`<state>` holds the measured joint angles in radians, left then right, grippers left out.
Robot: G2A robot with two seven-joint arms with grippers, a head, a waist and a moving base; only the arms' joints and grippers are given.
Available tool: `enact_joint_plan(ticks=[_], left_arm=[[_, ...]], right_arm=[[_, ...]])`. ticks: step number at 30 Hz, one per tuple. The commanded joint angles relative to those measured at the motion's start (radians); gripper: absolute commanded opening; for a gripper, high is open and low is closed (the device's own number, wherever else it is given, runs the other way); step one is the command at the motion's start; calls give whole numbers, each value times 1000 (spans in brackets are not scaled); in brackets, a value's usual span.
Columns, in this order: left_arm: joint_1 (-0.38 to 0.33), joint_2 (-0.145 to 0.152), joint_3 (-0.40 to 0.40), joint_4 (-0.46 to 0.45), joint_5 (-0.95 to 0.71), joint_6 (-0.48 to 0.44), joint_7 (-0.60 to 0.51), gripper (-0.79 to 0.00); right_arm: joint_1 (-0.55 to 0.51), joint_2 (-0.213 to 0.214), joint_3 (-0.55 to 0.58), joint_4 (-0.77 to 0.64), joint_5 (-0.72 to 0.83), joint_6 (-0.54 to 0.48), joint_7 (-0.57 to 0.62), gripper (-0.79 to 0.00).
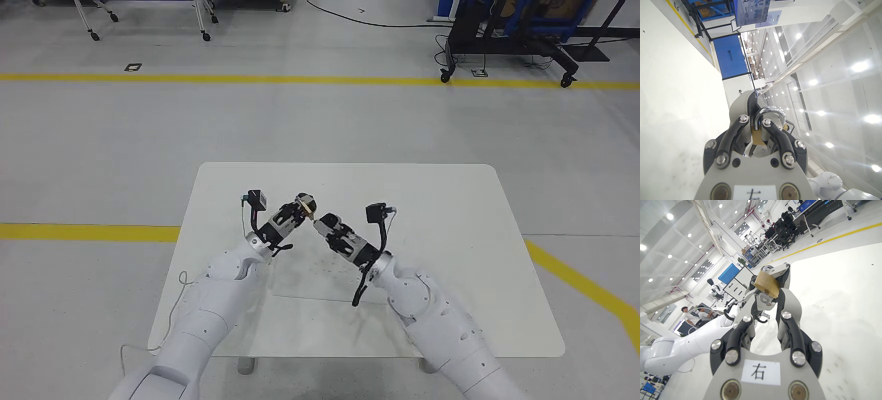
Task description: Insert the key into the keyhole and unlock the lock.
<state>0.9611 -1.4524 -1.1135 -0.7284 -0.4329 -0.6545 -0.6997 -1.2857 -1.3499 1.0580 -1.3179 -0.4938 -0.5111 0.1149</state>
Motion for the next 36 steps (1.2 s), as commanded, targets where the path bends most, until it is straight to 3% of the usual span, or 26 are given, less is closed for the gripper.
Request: enact_joint_plan(ticks=[1,10,12,13,14,26,36], left_arm=[[0,0,1,1,1,1,-1,-785],[-2,-1,3,2,2,0,-16,-785],[-2,-1,4,2,2,-2,-21,-785],[-2,-1,4,2,2,-3,-23,-785],[-2,-1,4,2,3,-4,-24,-785],[0,-1,8,-4,-7,-26,-64,-785],[4,1,6,-13,-18,-70,-96,-785]], right_arm=[[-2,0,-2,-5,-23,9,-9,-570],[8,-4,-8,-3,-25,29,-21,-582],[11,-5,-10,3,-8,23,-15,-653],[13,-6,-10,7,5,18,-12,-745],[15,-7,-11,12,22,12,-6,-785],[35,-11,5,74,274,-75,92,-785],[52,-13,20,131,660,-108,319,-785]])
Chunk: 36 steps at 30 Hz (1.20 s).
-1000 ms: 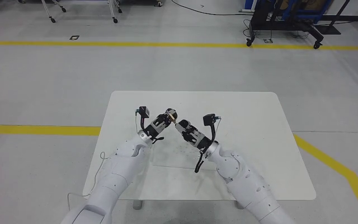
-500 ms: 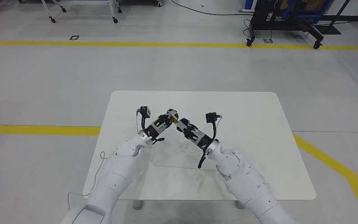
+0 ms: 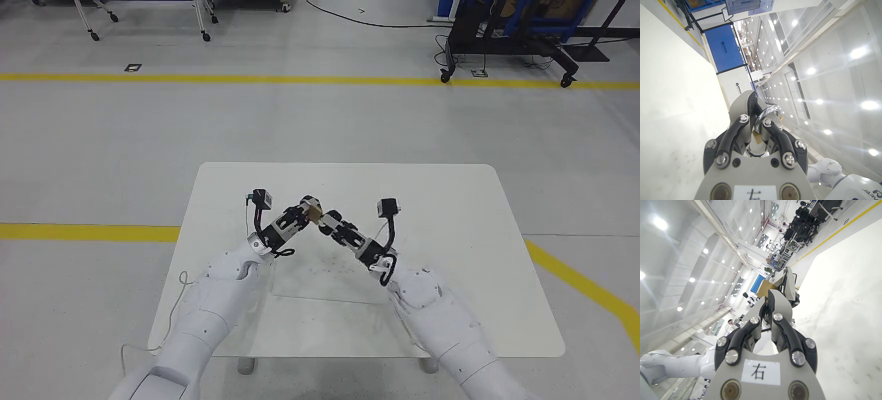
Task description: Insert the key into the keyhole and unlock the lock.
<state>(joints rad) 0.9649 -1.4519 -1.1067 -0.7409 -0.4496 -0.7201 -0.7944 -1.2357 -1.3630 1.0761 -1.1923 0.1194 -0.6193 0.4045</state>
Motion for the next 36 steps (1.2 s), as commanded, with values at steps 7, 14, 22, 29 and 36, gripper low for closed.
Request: enact_joint_plan(ticks=[7,14,22,29,36], left_arm=[[4,1,-2,-8,-7,-39,-11,-785],[7,3,-3,-15,-12,-72,-23,-785],[9,7,0,-24,0,-118,-47,-785],[10,11,3,-34,35,-185,-44,-785],[17,16,2,-50,24,-219,-51,-785]], right_arm=[[12,5,21,36,223,25,175,-785],[14,9,33,46,317,52,268,-785],[22,12,36,59,401,92,377,-785],[28,11,32,63,469,136,450,-785],[35,13,37,71,485,153,475,-785]])
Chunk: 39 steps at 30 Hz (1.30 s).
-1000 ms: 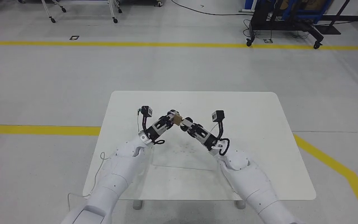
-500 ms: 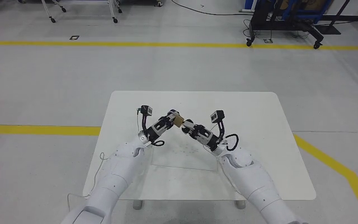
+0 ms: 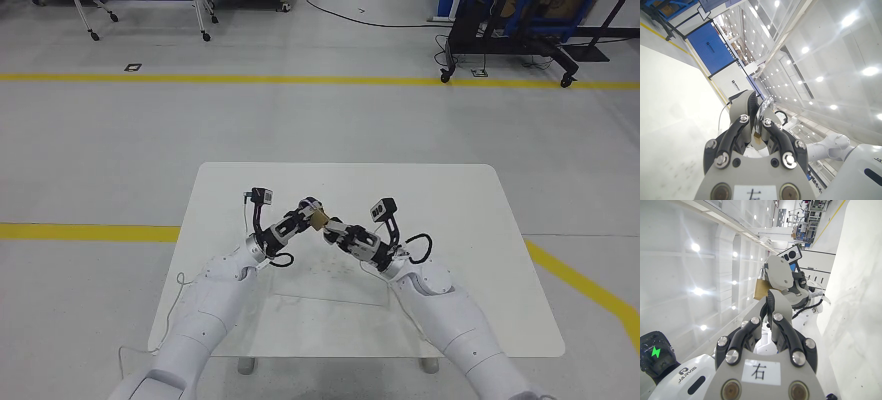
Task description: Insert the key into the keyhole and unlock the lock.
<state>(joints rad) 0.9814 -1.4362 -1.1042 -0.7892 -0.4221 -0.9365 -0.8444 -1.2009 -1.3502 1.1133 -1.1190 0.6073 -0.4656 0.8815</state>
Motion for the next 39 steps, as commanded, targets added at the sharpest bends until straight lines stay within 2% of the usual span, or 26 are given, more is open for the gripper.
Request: enact_joint_plan(ticks=[1,3,5,7,15,21,22,23,24,31,39], left_arm=[[2,1,0,-4,-9,-3,-2,-785],[4,2,-1,-7,-21,-1,-5,-785],[5,3,-2,-8,-37,5,-7,-785],[6,4,-3,-10,-54,11,-11,-785],[6,9,-8,-13,-92,17,-29,-785],[5,12,-6,-12,-86,12,-31,-785],[4,13,-5,-12,-81,10,-31,-785],[4,14,-3,-10,-71,10,-34,-785],[3,14,0,-9,-61,12,-37,-785],[-14,22,25,11,89,24,-31,-785],[-41,34,82,39,426,65,6,-785]], right_arm=[[0,0,-1,-4,-8,-3,-4,-739],[-2,1,-1,-9,-17,-8,-12,-499],[-4,1,1,-15,-31,-14,-23,-440],[-8,2,3,-24,-44,-21,-34,-416],[-43,17,51,-79,-137,-71,-113,-409],[-111,39,137,-187,-344,-161,-278,-397],[-126,42,152,-211,-386,-174,-312,-305],[-135,44,163,-226,-427,-178,-335,-105],[-135,44,163,-226,-427,-178,-335,0],[-135,44,163,-226,-427,-178,-335,0],[-135,44,163,-226,-427,-178,-335,0]])
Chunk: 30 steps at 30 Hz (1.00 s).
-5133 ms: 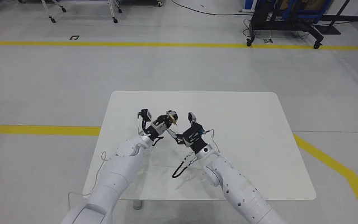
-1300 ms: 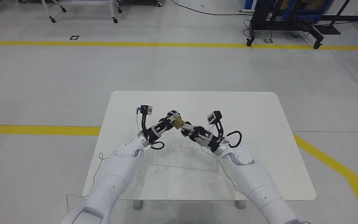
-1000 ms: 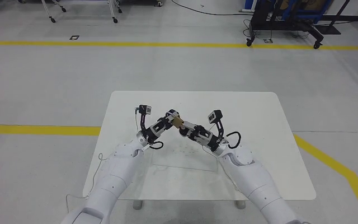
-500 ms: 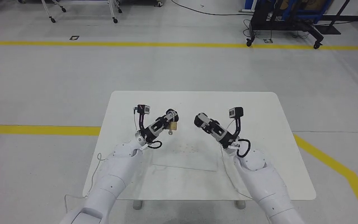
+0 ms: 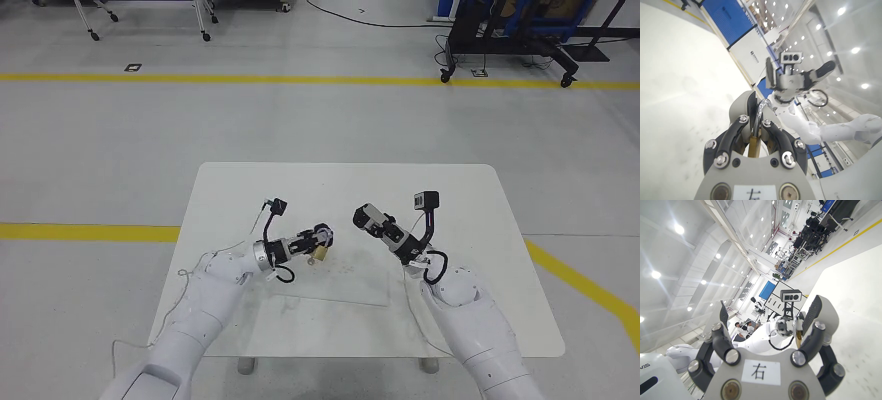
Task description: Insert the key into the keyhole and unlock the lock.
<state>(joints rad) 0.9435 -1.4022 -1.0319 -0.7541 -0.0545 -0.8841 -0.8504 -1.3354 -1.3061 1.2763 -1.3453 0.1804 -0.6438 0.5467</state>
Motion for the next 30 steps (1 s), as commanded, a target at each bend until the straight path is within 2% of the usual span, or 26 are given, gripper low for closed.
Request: enact_joint_plan(ticks=[1,6,7,8,11,12,13,14,18,23,26,30], left_arm=[[-6,0,19,5,88,24,21,-785],[-22,-1,57,11,235,69,76,-785],[-24,-1,66,10,276,79,88,-730],[-23,0,73,7,305,89,102,-637],[-15,1,85,-6,365,111,146,-437],[-13,2,87,-10,381,118,160,-283],[-9,3,88,-15,390,123,170,-49],[-7,4,87,-22,393,124,182,0],[12,15,59,-76,378,106,226,0],[67,56,-27,-178,455,88,302,0],[133,91,-118,-292,503,66,343,0],[233,138,-262,-495,586,93,343,0]], right_arm=[[0,0,0,0,0,0,0,0],[0,0,0,0,0,0,0,0],[0,0,0,0,0,0,0,0],[0,0,0,0,0,0,0,0],[0,0,0,0,0,0,0,0],[0,0,0,0,0,0,0,0],[0,0,0,0,0,0,0,0],[0,0,0,0,0,0,0,0],[0,0,0,0,0,0,0,0],[0,0,0,0,0,0,0,0],[0,0,5,-4,-15,7,-21,0],[0,0,25,-18,-201,31,-190,0]])
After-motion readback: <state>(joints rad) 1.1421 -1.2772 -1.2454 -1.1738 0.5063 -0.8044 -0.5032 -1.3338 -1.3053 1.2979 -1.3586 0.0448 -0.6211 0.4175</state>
